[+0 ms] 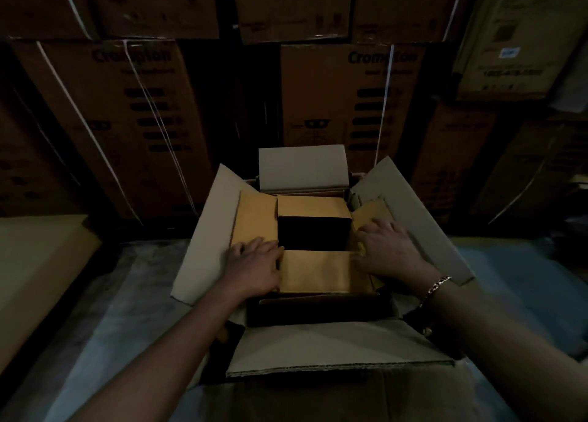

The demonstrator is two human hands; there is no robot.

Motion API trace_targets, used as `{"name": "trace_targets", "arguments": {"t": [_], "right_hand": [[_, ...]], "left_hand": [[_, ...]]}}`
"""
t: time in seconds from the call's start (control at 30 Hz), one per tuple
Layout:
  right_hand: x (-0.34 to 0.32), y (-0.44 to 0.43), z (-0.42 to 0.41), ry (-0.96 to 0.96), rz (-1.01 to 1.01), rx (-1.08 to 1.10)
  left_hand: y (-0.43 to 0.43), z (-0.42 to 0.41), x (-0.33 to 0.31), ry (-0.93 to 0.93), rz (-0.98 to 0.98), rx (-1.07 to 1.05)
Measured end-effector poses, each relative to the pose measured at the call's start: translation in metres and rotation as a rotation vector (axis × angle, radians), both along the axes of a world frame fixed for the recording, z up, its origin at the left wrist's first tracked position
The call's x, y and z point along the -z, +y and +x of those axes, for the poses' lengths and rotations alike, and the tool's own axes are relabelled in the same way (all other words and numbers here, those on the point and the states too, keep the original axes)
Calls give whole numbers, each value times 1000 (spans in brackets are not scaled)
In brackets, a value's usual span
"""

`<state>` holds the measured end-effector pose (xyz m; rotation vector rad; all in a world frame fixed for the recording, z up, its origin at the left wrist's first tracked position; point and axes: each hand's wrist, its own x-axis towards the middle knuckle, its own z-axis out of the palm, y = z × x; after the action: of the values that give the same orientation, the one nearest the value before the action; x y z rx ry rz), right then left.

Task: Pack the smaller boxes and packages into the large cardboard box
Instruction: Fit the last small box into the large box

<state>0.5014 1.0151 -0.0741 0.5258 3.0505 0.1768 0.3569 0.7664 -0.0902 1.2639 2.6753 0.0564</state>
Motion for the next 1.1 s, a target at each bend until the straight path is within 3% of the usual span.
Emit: {"name": "trace_targets", "arguments": {"t": [0.13, 0.33, 0.5, 0.7, 0.83, 1.0, 1.1], "right_hand": [[1, -13, 0, -337, -197, 49], [8, -21, 0, -396, -199, 52], [4, -20, 1, -313, -171, 38], [-23, -13, 18, -100, -176, -24], [-40, -19, 45, -28, -313, -164], [-20, -38, 84, 14, -218, -365], [-7, -47, 96, -52, -159, -368]], "left_hand": [[-6, -2, 1, -109, -28, 1], [-5, 9, 6, -53, -114, 50], [6, 13, 3, -49, -169, 45], [-9, 5, 10, -197, 247, -104], [-12, 8, 6, -213, 195, -51], [-29, 20, 4, -332, -43, 70], [-34, 25, 6, -289, -128, 106]]}}
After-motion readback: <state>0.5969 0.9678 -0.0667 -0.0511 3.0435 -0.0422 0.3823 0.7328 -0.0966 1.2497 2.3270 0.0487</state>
